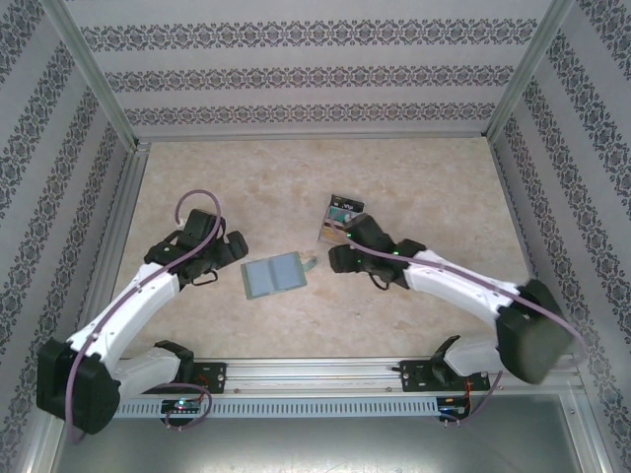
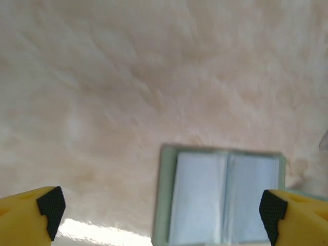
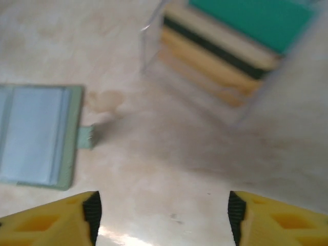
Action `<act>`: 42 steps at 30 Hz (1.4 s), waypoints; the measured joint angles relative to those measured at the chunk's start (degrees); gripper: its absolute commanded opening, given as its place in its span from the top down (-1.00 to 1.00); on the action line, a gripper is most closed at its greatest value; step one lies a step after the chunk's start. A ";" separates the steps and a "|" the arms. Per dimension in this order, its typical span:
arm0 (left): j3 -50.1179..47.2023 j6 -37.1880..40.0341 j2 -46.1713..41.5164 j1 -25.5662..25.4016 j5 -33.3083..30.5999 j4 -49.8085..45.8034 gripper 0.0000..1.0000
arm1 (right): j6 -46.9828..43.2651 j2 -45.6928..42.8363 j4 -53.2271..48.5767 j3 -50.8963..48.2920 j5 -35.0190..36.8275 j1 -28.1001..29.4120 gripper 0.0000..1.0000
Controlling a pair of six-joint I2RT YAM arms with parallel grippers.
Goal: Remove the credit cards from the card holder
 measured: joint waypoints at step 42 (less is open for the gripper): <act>-22.71 39.67 28.11 17.31 -1.25 78.58 -0.99 | -22.95 11.19 62.73 -23.26 1.31 -37.57 -0.96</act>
